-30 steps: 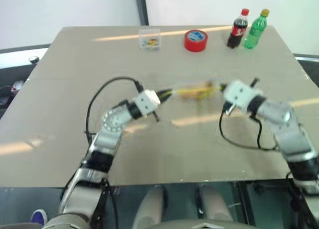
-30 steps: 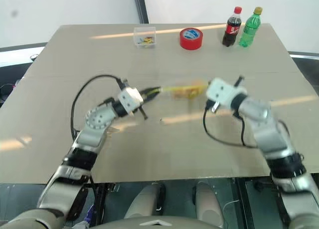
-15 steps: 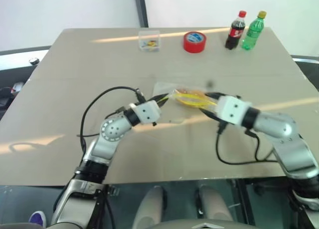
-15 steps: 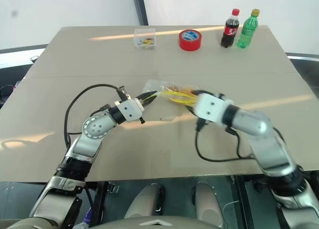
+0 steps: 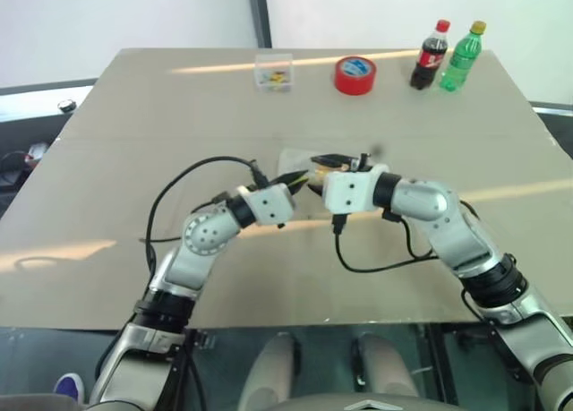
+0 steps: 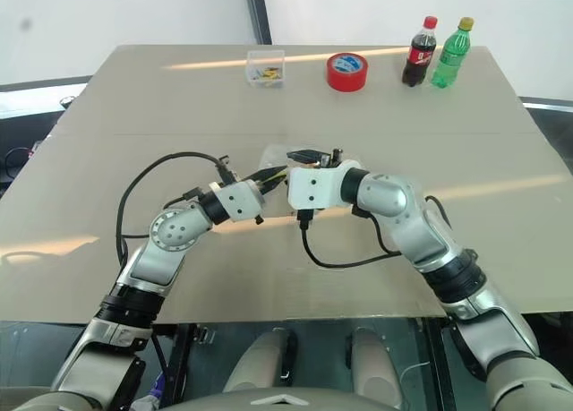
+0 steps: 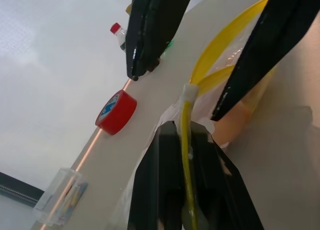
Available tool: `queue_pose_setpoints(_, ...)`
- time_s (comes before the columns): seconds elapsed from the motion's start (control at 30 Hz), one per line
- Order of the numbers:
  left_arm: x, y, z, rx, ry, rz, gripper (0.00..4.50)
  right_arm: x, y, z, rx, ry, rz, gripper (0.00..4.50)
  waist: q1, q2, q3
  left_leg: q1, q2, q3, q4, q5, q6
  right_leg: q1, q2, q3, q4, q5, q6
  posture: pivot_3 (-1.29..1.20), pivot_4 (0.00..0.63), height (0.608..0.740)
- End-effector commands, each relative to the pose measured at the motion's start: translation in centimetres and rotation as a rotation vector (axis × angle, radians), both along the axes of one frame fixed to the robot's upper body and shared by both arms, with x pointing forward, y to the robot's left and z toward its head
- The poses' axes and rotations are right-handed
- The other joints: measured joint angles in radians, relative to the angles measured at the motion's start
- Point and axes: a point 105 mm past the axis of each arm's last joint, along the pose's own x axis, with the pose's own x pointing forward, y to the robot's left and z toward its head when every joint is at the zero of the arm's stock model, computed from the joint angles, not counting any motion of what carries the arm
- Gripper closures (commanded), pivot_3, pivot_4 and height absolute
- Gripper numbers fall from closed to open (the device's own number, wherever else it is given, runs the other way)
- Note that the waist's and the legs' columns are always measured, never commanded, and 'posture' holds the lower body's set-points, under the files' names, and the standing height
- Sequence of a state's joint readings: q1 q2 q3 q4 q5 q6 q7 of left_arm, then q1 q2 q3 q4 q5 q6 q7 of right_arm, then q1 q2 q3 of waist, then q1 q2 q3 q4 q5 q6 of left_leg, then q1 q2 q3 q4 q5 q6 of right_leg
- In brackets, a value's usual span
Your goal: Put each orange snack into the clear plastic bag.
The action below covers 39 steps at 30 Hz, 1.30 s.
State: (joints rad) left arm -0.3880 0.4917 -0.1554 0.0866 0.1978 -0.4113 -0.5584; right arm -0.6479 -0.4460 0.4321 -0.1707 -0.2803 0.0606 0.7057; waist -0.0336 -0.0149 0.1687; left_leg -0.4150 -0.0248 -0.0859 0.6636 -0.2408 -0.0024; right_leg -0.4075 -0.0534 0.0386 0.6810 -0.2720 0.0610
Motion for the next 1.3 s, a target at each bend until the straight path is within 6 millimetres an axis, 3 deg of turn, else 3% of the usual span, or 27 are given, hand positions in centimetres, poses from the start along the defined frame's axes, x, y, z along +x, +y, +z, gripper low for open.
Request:
queue_pose_setpoints(0.03, -0.4, -0.2, 1.4, -0.015, -0.053, -0.002, 4.50, -0.2, 0.5, 1.4, 0.003, -0.081, 0.027, 3.01, 0.000, 0.000, 0.000, 0.000, 0.000, 0.000, 0.000, 0.000, 0.000, 0.000, 0.000, 0.000, 0.000, 0.000, 0.000, 0.00, 0.150, 0.740)
queue_pose_setpoints(0.07, -0.4, -0.2, 1.4, -0.015, -0.053, -0.001, 4.50, -0.2, 0.5, 1.3, -0.001, -0.086, 0.030, 3.42, 0.000, 0.000, 0.000, 0.000, 0.000, 0.000, 0.000, 0.000, 0.000, 0.000, 0.000, 0.000, 0.000, 0.000, 0.000, 0.00, 0.150, 0.740)
queue_pose_setpoints(1.3, -0.9, -0.2, 1.2, 0.029, -0.083, -0.016, 4.50, -0.3, 0.4, 0.6, -0.082, -0.123, 0.058, 3.42, -0.002, 0.000, 0.000, 0.000, 0.000, 0.000, 0.000, 0.000, 0.000, 0.000, 0.000, 0.000, 0.001, 0.000, 0.000, 0.00, 0.150, 0.740)
